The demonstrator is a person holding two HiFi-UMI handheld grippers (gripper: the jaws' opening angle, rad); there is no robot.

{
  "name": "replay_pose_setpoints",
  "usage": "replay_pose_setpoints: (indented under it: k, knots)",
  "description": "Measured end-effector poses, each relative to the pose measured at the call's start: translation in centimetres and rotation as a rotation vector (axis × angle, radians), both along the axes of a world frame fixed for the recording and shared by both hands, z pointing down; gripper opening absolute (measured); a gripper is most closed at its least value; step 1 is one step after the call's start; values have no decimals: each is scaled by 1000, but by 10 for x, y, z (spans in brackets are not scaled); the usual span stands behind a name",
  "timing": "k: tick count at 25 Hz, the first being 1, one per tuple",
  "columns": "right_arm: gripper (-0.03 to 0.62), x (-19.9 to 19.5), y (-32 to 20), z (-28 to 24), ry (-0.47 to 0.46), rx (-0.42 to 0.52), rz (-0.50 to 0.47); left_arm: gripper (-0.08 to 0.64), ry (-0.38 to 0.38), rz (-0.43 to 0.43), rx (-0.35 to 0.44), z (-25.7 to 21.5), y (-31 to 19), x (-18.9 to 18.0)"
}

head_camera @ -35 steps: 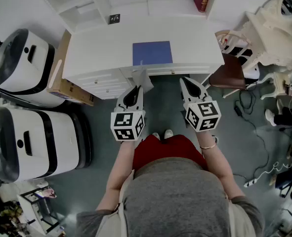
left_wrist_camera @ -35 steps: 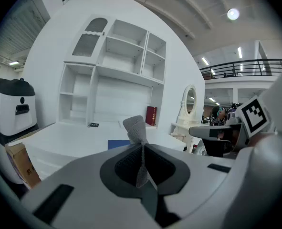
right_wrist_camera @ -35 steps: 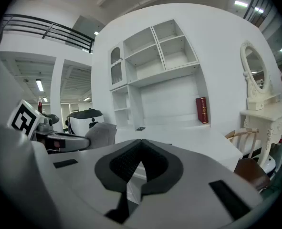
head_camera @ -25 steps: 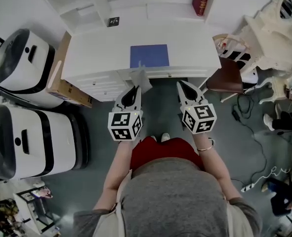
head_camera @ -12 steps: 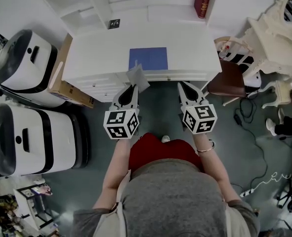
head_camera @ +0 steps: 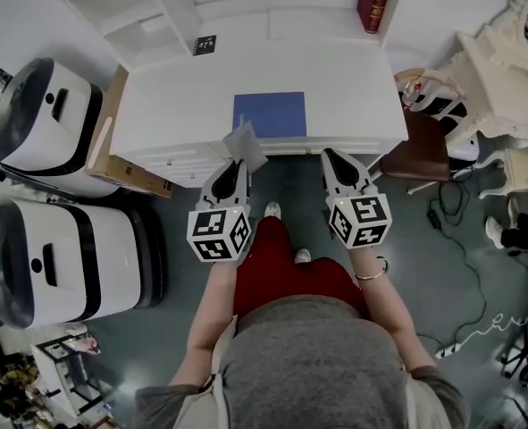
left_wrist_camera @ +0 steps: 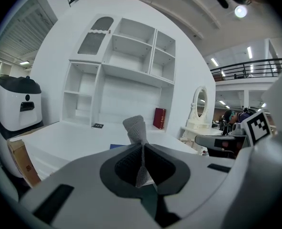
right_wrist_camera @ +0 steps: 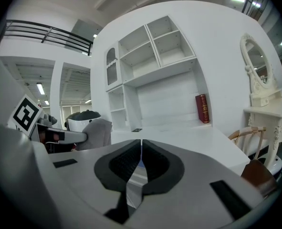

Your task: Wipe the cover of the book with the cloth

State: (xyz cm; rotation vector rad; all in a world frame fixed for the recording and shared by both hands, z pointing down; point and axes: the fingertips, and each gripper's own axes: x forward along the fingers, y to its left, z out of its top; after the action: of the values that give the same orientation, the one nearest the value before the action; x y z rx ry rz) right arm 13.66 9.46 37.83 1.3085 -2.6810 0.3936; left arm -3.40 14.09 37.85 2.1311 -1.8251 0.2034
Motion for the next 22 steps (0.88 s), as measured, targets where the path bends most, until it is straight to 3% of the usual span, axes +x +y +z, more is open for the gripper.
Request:
replay_pose_setpoints:
  k: [7, 22]
  knots:
    - [31, -29, -52, 5, 21, -16, -2, 25, 20, 20, -25, 11, -61, -27]
    - [31, -54, -163, 23, 73, -76, 135, 25, 56, 215, -74, 26, -189, -45]
